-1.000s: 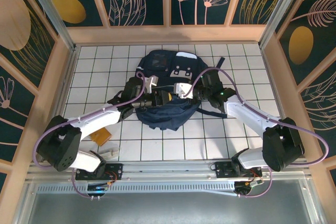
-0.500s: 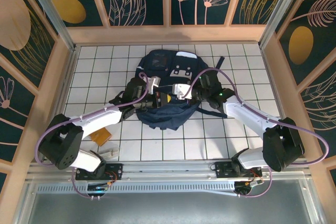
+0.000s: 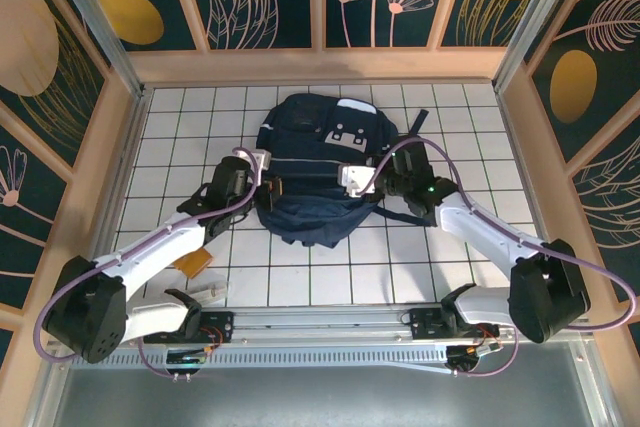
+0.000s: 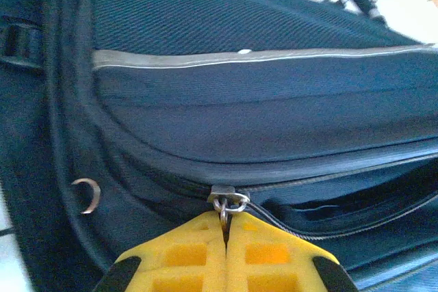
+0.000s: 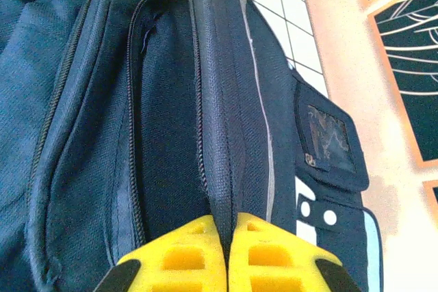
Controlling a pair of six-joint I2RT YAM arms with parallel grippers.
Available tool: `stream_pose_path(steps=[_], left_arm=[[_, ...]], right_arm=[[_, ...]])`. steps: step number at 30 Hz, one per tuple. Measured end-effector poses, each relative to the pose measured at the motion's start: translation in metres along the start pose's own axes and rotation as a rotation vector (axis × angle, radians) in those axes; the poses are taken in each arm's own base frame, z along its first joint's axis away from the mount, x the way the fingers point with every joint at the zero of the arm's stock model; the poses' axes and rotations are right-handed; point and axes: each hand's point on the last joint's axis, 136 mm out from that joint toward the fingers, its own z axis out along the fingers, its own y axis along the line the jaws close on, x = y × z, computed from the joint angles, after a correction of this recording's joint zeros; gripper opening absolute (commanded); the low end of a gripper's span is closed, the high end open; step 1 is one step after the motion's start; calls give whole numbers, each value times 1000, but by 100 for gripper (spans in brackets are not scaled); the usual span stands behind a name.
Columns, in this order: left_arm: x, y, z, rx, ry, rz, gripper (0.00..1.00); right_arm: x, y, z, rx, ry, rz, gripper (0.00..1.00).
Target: Pack the student bag
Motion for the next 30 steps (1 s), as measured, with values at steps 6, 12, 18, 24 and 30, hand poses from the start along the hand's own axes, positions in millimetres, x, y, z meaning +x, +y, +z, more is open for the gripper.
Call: stream_pose_path(steps=[6, 12, 18, 24, 30], left_arm=[[6, -1, 0, 30, 31, 161, 0], [8, -16, -2, 136, 51, 155, 0], [6, -41, -10, 277, 57, 88, 0], [0, -59, -19, 370, 48, 38, 0], [-14, -56, -29, 335, -12, 55, 0]], right_arm=[[-1, 3, -1, -8, -19, 8, 6], [-20, 1, 14, 17, -38, 58, 41], [-48, 17, 50, 10, -8, 39, 44], [-45, 3, 70, 124, 115, 18, 19], [-38, -3, 71, 159, 169, 20, 0]])
